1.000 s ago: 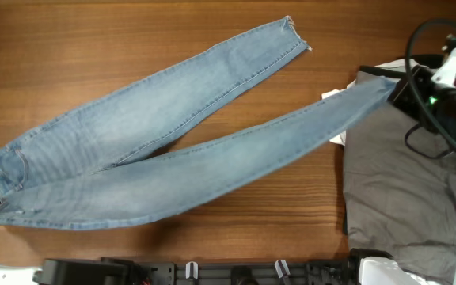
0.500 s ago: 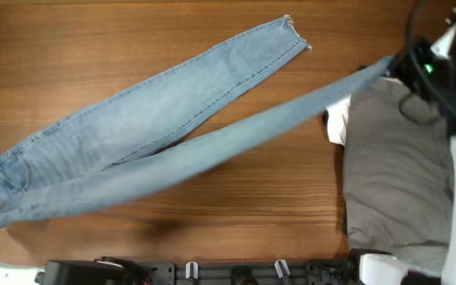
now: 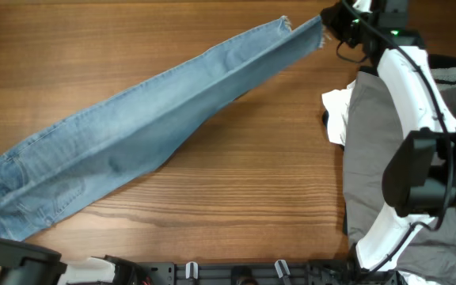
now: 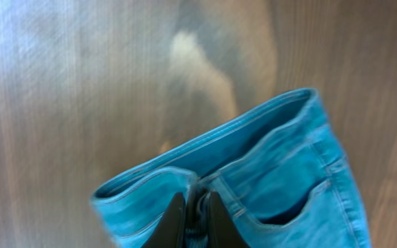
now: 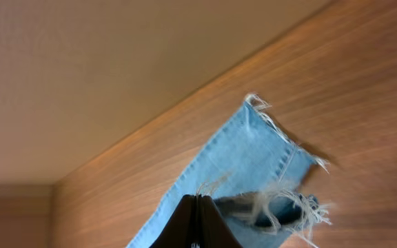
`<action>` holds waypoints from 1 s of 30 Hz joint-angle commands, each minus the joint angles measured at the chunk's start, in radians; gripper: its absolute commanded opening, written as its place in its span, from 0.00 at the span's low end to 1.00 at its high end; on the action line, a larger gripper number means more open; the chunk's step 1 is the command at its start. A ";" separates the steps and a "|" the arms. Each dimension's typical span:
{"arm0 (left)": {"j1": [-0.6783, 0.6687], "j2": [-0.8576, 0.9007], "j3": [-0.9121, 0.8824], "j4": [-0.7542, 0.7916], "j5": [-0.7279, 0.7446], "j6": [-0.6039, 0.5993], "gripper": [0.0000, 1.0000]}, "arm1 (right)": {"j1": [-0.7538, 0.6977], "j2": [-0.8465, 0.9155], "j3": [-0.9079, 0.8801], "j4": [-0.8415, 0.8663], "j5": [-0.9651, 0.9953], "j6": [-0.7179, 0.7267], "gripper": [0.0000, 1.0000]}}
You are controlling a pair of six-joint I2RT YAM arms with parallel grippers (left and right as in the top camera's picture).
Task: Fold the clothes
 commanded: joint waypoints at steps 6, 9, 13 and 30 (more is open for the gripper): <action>-0.108 0.032 0.020 0.160 -0.018 -0.006 0.13 | 0.034 0.010 0.018 0.058 0.115 0.017 0.12; -0.126 0.032 0.020 0.174 -0.023 -0.007 0.13 | 0.054 0.027 0.018 0.071 0.147 0.016 0.12; -0.126 0.032 0.020 0.169 -0.021 -0.006 0.30 | 0.059 0.069 0.018 0.061 0.122 -0.049 0.42; -0.389 -0.050 0.005 -0.171 0.545 0.489 0.04 | 0.047 0.025 0.016 -0.514 0.113 -0.375 0.56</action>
